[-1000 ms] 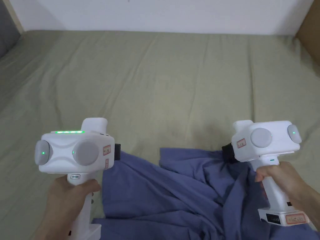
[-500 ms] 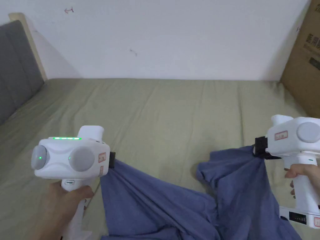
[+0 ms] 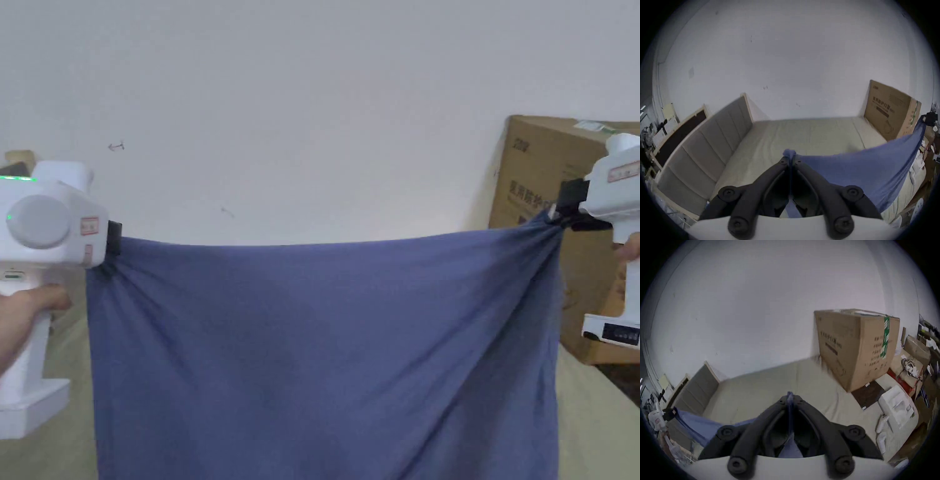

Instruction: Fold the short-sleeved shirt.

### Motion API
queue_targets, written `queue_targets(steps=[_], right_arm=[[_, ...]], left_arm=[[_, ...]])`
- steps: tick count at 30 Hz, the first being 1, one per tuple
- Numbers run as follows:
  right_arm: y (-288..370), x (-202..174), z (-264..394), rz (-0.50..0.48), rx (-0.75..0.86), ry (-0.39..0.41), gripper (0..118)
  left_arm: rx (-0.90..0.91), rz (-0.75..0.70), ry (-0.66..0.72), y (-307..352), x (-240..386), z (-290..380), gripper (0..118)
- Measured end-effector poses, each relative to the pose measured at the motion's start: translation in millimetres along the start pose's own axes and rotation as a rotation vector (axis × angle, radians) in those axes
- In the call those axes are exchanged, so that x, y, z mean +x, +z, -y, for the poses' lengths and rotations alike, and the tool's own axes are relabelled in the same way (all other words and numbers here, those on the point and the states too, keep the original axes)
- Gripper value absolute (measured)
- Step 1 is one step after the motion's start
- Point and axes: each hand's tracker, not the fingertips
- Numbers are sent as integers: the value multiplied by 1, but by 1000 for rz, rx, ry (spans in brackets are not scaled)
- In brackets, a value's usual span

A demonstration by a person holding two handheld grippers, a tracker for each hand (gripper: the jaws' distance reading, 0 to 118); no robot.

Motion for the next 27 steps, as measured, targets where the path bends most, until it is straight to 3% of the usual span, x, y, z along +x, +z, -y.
queue_targets(steps=[4,10,13,17,19,22,27], right_arm=[[1,-15,-49,15,71,4,3],[-25,-46,-117,-5,131,-41,3],[-45,-65,-153,17,167,-7,3],[-67,-84,-203,-2,234,-17,3],[-73,-96,-225,22,257,33,3],[-81,-107,-237,38,297,71,3],[-111,-104,-221,33,265,30,3]], left_arm=[[79,-15,-2,5,0,-54,0],[123,-58,-13,-37,-6,-128,0],[147,-70,-15,-64,-9,-164,0],[189,-106,15,-95,-14,-215,0],[224,-96,13,-102,-18,-234,0],[284,-110,5,-111,-19,-249,0],[338,-142,-33,-139,-17,-251,0]])
